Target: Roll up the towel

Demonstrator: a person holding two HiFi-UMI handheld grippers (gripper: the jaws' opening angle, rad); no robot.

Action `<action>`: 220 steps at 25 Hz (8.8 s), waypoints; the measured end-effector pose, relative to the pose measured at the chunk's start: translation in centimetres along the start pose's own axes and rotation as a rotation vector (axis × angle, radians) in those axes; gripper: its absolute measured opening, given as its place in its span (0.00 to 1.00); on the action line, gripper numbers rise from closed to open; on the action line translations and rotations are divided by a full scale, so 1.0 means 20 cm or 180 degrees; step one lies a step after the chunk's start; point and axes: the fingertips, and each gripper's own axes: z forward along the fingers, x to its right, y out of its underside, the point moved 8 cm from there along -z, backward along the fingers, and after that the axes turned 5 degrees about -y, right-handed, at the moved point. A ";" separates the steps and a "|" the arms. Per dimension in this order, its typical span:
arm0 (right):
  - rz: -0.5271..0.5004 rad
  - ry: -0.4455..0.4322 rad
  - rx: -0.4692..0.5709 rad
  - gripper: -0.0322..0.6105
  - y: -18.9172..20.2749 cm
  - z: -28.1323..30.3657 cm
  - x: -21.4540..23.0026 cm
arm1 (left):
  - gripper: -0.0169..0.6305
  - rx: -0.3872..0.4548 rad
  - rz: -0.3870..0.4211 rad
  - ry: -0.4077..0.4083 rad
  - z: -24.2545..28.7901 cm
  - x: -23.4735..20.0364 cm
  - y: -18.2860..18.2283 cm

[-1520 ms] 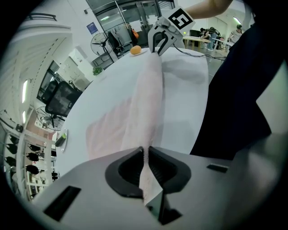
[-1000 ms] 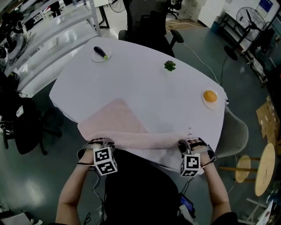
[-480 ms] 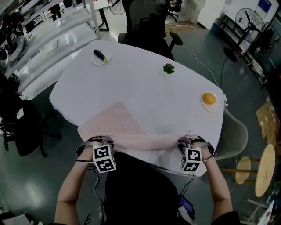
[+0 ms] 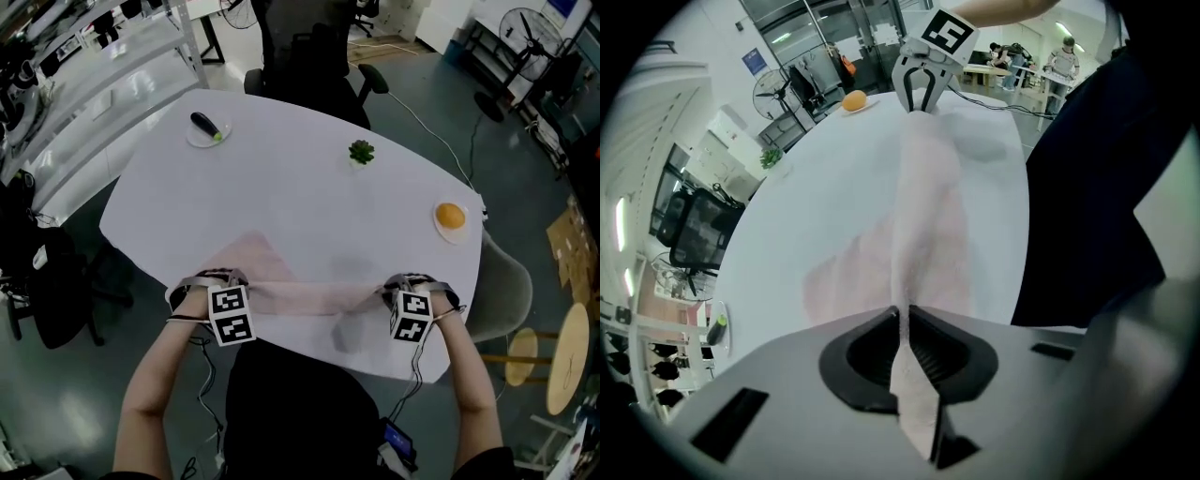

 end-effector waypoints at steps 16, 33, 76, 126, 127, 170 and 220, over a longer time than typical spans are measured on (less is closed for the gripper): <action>0.0476 0.0363 0.0247 0.41 0.03 -0.10 0.15 | 0.33 0.0233 -0.0408 -0.0095 0.01 -0.14 0.08; -0.0132 0.0606 0.0497 0.45 -0.14 -0.22 -0.13 | 0.34 -0.0090 -0.0577 -0.0381 -0.20 0.24 0.27; -0.0230 -0.0123 0.0521 0.22 -0.27 -0.12 -0.09 | 0.08 -0.0316 -0.0467 0.0046 -0.16 0.22 0.44; 0.0122 0.0903 0.0380 0.16 -0.27 -0.03 -0.11 | 0.13 -0.0228 -0.0442 -0.0508 -0.01 0.19 0.27; 0.0115 0.0843 0.0405 0.16 -0.26 -0.05 -0.12 | 0.13 -0.0226 -0.0428 -0.0488 -0.03 0.19 0.27; 0.0749 0.0124 0.0505 0.17 -0.24 0.07 0.28 | 0.17 -0.0274 -0.0307 -0.0097 0.13 -0.20 0.30; 0.2714 0.0988 0.3640 0.06 -0.23 -0.76 -0.21 | 0.05 0.2942 -0.3257 -0.1004 -0.61 0.08 -0.37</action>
